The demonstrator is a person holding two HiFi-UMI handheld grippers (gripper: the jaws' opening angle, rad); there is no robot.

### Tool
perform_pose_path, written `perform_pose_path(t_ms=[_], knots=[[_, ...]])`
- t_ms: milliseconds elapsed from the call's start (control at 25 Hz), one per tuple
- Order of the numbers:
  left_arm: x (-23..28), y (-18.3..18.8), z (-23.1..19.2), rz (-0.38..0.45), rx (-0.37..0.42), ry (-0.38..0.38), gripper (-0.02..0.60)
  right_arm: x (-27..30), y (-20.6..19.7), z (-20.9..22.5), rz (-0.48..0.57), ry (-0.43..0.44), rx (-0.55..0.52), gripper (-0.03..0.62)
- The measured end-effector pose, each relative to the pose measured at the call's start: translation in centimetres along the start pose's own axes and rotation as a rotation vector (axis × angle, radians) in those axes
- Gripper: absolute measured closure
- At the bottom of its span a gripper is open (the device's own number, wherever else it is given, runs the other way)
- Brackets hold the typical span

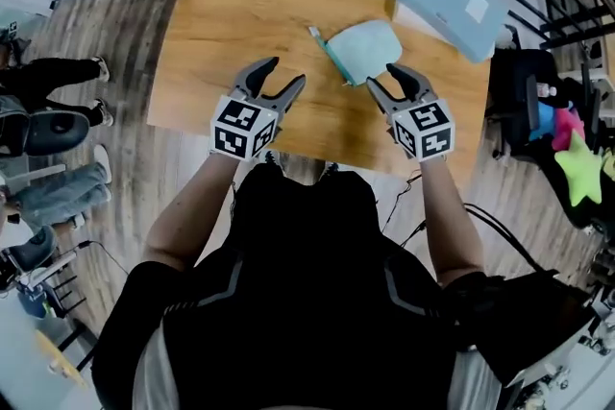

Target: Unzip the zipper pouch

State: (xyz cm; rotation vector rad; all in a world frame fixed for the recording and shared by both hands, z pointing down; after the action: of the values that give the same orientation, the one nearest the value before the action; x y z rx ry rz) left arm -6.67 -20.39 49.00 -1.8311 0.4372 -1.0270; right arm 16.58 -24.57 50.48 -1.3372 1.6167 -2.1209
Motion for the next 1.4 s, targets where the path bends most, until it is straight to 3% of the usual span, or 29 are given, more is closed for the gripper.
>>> perform_pose_path(t_ms=[160,400,880,1200,1400], knots=[[1.7,-2.0,-0.2,-0.046,-0.018,-0.027,0.318,2.2,-2.5,0.3,-0.063,-0.003,-0.013,0.391],[3.0,-5.1,-0.1,-0.121,-0.055,-0.029,0.318,5.6,-6.6,-0.5,-0.179,0.066,-0.090,0.408],[3.7,-7.4,0.5,-0.177,-0.112,0.013,0.324,10.2,-11.2,-1.0,-0.268,0.139,-0.191,0.442],[3.4,-7.7,0.7,-0.188,-0.113,0.015,0.328,10.6,-11.6,-0.5,-0.255,0.143,-0.159,0.518],[3.0,-7.3,1.1,-0.174,-0.099,-0.003,0.360,10.5,-11.7,-0.4,-0.270,0.140,-0.063,0.531]])
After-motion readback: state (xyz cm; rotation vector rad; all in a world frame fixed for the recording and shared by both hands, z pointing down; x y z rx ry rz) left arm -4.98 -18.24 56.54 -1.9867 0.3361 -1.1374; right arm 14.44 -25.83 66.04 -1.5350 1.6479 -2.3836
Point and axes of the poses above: the fingertips, and each gripper's own axes: x forward along the fingers, z to its right, y out of its top, the point moved 6 cm from there along -x, backward along the fingers, and after that the axes turned 6 degrees about -y, right-handed, at the moved point
